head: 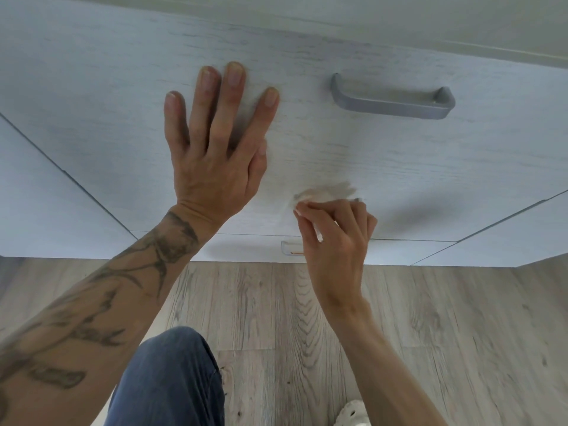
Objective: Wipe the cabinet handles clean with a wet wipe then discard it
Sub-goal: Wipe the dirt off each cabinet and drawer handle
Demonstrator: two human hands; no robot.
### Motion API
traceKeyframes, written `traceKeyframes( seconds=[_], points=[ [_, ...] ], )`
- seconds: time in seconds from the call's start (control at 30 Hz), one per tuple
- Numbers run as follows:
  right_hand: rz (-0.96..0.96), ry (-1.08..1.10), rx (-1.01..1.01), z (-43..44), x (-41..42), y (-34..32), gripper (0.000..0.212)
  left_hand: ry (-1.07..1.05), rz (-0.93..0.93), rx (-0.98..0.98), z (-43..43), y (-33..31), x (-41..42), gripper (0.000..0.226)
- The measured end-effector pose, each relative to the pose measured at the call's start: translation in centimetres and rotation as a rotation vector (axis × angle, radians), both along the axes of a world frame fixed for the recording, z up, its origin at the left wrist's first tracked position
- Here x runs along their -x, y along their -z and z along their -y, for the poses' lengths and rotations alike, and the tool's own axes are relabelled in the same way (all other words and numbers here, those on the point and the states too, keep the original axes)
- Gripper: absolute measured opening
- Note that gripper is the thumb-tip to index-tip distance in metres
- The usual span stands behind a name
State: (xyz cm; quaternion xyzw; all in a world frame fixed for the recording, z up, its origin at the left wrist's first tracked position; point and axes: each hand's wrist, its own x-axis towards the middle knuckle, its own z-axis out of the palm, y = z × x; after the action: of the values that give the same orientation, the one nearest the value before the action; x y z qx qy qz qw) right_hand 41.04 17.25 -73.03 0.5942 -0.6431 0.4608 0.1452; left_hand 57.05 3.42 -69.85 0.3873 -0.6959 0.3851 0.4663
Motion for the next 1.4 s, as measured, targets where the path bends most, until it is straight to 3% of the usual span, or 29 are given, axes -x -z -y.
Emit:
traceKeyframes(
  seconds=[0.53,0.73,0.9,1.07,1.2,1.4],
  points=[
    [0.059,-0.024,0.014,-0.4,1.0,0.6,0.003,0.017,-0.016,0.006,0.1,0.2,0.0,0.073],
    [-0.016,-0.074,-0.015,-0.4,1.4,0.4,0.003,0.015,-0.018,0.011,0.3,0.2,-0.2,0.074],
    [0.103,0.055,-0.046,-2.6,5.9,0.4,0.011,0.026,-0.010,0.011,0.2,0.1,0.0,0.069],
    [0.355,0.115,-0.081,-1.7,5.7,-0.8,0.013,0.043,-0.008,-0.018,-0.2,-0.2,-0.1,0.069],
    [0.354,0.077,-0.107,-2.2,4.9,-1.2,0.017,0.091,-0.022,-0.104,-1.4,0.1,0.0,0.067],
    [0.309,0.023,-0.106,-3.6,3.4,-0.5,0.019,0.094,0.001,-0.380,-5.7,5.1,-1.3,0.068]
  ],
)
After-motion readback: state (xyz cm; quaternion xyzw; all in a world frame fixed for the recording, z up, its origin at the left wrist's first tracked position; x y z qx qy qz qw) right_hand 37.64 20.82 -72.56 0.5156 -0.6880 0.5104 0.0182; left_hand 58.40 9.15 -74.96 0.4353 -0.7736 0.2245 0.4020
